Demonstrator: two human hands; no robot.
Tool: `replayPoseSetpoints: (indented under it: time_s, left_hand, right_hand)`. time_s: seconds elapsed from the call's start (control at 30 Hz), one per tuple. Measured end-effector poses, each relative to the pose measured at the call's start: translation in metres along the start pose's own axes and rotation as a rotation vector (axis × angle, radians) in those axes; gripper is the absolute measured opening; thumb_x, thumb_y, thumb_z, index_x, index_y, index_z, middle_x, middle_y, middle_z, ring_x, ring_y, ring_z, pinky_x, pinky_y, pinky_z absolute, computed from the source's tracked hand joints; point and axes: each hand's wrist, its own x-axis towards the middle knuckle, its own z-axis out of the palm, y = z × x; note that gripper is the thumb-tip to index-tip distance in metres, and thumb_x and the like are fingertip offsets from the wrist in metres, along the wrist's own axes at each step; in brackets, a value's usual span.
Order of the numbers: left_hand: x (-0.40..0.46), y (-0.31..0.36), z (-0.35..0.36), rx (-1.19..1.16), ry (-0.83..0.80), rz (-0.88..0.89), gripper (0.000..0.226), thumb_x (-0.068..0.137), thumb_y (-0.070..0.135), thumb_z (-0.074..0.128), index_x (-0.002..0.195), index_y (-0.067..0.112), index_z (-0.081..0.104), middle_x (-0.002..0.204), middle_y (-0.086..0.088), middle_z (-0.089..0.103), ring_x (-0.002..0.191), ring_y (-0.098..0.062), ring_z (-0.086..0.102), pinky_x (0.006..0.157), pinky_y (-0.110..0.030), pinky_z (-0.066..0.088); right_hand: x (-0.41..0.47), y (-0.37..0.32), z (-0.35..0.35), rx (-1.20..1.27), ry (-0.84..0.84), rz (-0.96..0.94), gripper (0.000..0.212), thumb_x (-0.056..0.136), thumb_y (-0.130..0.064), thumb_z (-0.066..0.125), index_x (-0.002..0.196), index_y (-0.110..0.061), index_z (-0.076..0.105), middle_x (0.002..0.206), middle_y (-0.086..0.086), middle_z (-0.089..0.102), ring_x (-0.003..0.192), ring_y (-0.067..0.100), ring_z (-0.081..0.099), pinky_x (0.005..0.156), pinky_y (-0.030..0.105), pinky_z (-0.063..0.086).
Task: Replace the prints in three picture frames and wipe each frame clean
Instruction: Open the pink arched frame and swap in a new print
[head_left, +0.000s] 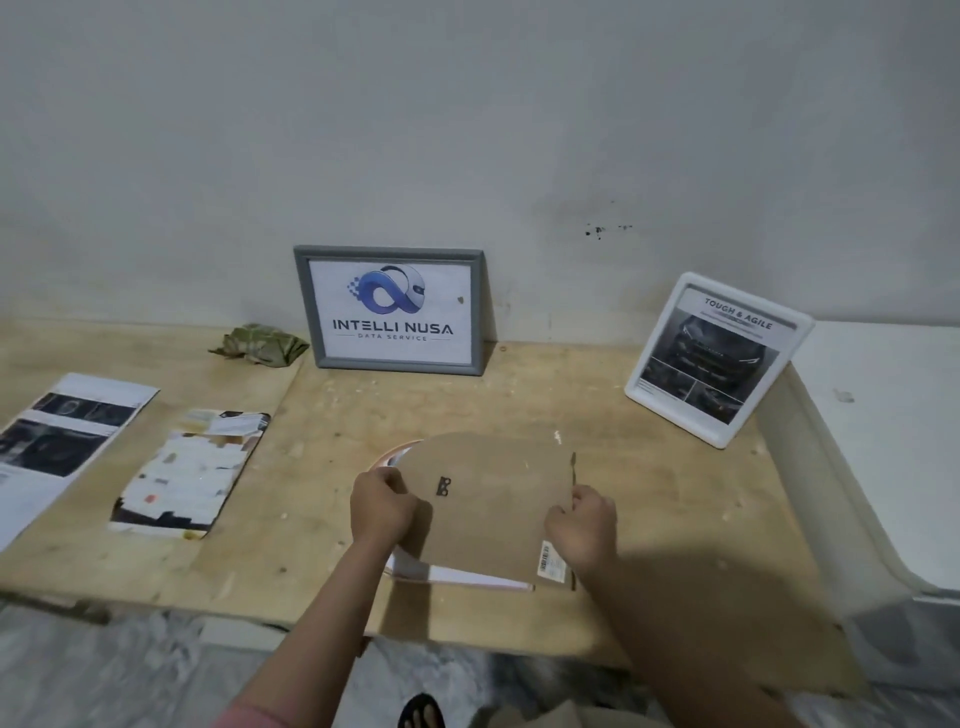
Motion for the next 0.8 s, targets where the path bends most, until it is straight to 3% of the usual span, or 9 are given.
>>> replayPoseSetpoints:
  time_s: [0.2, 0.33, 0.4, 0.5, 0.53, 0.7, 0.8]
  left_hand:
    - [0.027, -0.036, -0.016, 0.107, -0.059, 0.057, 0.027, 0.072, 0.003, 0.064, 0.098, 0.000, 0.068, 0.108, -0.017, 0.060, 0.098, -0.034, 0.059, 0.080, -0.032, 0.047]
    - [0.035, -0.052, -0.019, 0.108, -0.093, 0.059, 0.042, 0.075, 0.009, 0.066, 0.116, 0.004, 0.062, 0.119, -0.015, 0.054, 0.109, -0.031, 0.055, 0.093, -0.034, 0.046]
    - [0.035, -0.056, -0.020, 0.107, -0.096, 0.072, 0.042, 0.076, 0.011, 0.066, 0.117, 0.004, 0.061, 0.120, -0.014, 0.053, 0.109, -0.030, 0.055, 0.094, -0.035, 0.046]
    - [0.034, -0.062, -0.020, 0.121, -0.097, 0.093, 0.042, 0.078, 0.013, 0.067, 0.118, 0.005, 0.061, 0.121, -0.012, 0.053, 0.109, -0.029, 0.054, 0.095, -0.036, 0.048]
    - [0.034, -0.063, -0.020, 0.126, -0.103, 0.102, 0.041, 0.078, 0.014, 0.067, 0.117, 0.005, 0.061, 0.120, -0.012, 0.053, 0.109, -0.030, 0.054, 0.094, -0.036, 0.047]
    - [0.030, -0.064, -0.019, 0.153, -0.101, 0.142, 0.025, 0.078, 0.012, 0.064, 0.102, 0.007, 0.065, 0.113, -0.014, 0.052, 0.107, -0.034, 0.050, 0.089, -0.035, 0.044]
    - [0.026, -0.064, -0.019, 0.210, -0.116, 0.162, 0.025, 0.080, 0.014, 0.063, 0.104, 0.008, 0.062, 0.114, -0.012, 0.047, 0.109, -0.031, 0.044, 0.081, -0.030, 0.041]
  right_hand:
    - [-0.017, -0.003, 0.048, -0.031, 0.045, 0.013, 0.055, 0.057, -0.036, 0.040, 0.093, -0.005, 0.067, 0.084, 0.018, 0.065, 0.085, 0.037, 0.059, 0.077, 0.037, 0.053]
    - [-0.034, -0.018, 0.056, 0.029, 0.088, 0.038, 0.051, 0.057, -0.027, 0.042, 0.093, 0.000, 0.064, 0.091, 0.020, 0.062, 0.078, 0.026, 0.057, 0.068, 0.030, 0.045]
    - [-0.045, -0.032, 0.050, 0.025, 0.106, 0.028, 0.038, 0.062, -0.025, 0.043, 0.088, -0.003, 0.061, 0.094, 0.019, 0.056, 0.078, 0.022, 0.050, 0.067, 0.026, 0.033]
    - [-0.053, -0.040, 0.045, -0.041, 0.119, -0.002, 0.042, 0.079, -0.010, 0.056, 0.119, -0.001, 0.060, 0.120, 0.021, 0.053, 0.105, 0.033, 0.054, 0.084, 0.028, 0.040]
    - [-0.054, -0.040, 0.045, -0.068, 0.144, -0.026, 0.044, 0.078, -0.007, 0.058, 0.122, -0.001, 0.059, 0.121, 0.022, 0.053, 0.108, 0.035, 0.054, 0.090, 0.031, 0.041]
    - [-0.057, -0.044, 0.046, -0.081, 0.169, -0.065, 0.040, 0.077, 0.000, 0.059, 0.117, 0.005, 0.061, 0.114, 0.026, 0.057, 0.104, 0.038, 0.056, 0.087, 0.032, 0.042]
    - [-0.059, -0.045, 0.045, -0.108, 0.160, -0.088, 0.040, 0.079, 0.000, 0.057, 0.118, 0.005, 0.060, 0.116, 0.024, 0.056, 0.103, 0.036, 0.057, 0.085, 0.030, 0.042]
